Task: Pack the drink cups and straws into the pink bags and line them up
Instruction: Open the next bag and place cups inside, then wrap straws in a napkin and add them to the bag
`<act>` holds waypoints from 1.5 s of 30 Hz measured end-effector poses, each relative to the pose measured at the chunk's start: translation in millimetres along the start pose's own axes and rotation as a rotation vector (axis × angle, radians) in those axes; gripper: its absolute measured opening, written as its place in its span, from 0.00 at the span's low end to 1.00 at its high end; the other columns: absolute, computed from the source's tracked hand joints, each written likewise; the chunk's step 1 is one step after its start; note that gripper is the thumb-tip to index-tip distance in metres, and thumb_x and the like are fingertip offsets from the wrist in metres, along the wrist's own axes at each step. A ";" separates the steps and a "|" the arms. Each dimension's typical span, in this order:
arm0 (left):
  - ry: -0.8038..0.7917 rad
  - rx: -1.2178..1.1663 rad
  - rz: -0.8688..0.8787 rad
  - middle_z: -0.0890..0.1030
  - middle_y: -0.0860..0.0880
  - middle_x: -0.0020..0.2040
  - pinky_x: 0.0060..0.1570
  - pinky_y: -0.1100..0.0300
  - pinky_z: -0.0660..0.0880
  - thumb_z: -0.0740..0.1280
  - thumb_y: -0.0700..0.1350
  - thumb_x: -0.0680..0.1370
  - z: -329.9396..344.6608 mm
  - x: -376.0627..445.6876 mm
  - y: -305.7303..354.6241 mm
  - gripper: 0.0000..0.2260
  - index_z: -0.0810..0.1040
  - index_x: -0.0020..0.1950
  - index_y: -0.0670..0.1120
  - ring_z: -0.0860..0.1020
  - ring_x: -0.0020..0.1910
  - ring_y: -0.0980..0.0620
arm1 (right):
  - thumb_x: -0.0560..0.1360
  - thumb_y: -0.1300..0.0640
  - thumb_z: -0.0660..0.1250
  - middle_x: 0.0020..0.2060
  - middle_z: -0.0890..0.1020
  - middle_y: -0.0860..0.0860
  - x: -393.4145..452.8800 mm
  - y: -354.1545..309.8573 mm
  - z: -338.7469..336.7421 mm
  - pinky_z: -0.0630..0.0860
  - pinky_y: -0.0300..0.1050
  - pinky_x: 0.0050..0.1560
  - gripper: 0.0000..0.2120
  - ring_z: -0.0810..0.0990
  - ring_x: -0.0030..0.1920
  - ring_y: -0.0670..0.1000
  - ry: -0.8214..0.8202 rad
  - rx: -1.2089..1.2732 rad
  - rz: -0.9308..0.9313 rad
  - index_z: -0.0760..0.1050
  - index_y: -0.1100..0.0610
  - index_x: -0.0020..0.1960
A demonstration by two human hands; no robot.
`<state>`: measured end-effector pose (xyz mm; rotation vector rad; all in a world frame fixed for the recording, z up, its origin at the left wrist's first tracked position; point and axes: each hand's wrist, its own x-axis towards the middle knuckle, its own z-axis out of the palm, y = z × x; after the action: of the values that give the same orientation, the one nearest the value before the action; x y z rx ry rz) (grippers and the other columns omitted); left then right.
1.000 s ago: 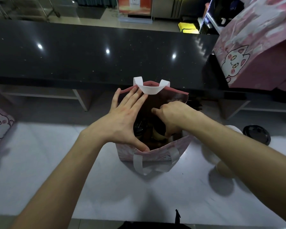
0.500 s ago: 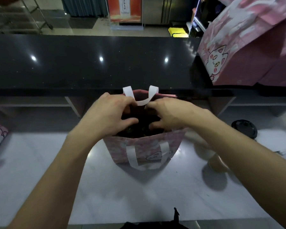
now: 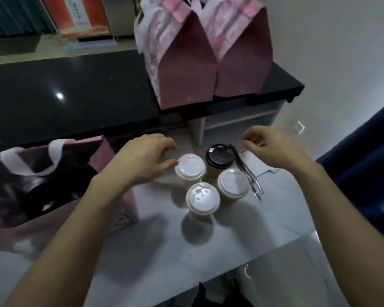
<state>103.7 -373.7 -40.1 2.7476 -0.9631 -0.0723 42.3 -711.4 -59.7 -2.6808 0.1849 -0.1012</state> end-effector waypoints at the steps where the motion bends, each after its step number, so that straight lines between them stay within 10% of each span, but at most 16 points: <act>1: -0.001 0.004 -0.011 0.82 0.53 0.61 0.59 0.45 0.79 0.71 0.61 0.82 10.7 11.7 13.0 0.18 0.81 0.68 0.55 0.81 0.61 0.48 | 0.82 0.52 0.72 0.46 0.86 0.44 1.9 26.6 2.3 0.72 0.33 0.43 0.05 0.80 0.43 0.38 -0.016 -0.034 0.031 0.84 0.49 0.57; 10: 0.173 -0.134 -0.209 0.83 0.55 0.54 0.55 0.48 0.80 0.74 0.54 0.82 80.7 63.2 111.4 0.12 0.84 0.63 0.53 0.82 0.53 0.52 | 0.77 0.48 0.75 0.43 0.87 0.58 -1.0 148.7 105.4 0.82 0.50 0.46 0.14 0.85 0.49 0.61 -0.332 -0.053 0.234 0.82 0.60 0.45; 32: 0.258 -0.201 -0.241 0.85 0.55 0.49 0.57 0.46 0.80 0.74 0.51 0.82 130.5 96.7 182.3 0.09 0.86 0.60 0.50 0.82 0.50 0.51 | 0.75 0.59 0.72 0.40 0.86 0.61 -12.3 180.3 112.0 0.86 0.53 0.47 0.09 0.87 0.43 0.61 -0.418 0.109 0.275 0.84 0.66 0.45; 37: 0.257 -0.223 -0.343 0.87 0.55 0.49 0.56 0.49 0.80 0.73 0.51 0.82 132.2 102.3 188.9 0.08 0.87 0.58 0.51 0.83 0.50 0.52 | 0.76 0.58 0.72 0.32 0.87 0.57 -10.9 180.8 98.2 0.71 0.41 0.23 0.11 0.78 0.24 0.54 -0.575 0.417 0.294 0.84 0.64 0.37; 45: 0.072 -0.723 -0.524 0.89 0.55 0.42 0.31 0.67 0.71 0.71 0.59 0.84 144.5 124.4 199.8 0.14 0.87 0.48 0.51 0.79 0.30 0.57 | 0.80 0.59 0.75 0.31 0.83 0.58 -1.4 168.0 55.2 0.63 0.37 0.21 0.07 0.75 0.21 0.53 -0.517 0.926 0.024 0.82 0.61 0.45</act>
<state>61.7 -631.0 -131.0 2.2116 -0.1152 -0.3324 27.4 -836.9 -183.3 -1.7048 -0.0056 0.4123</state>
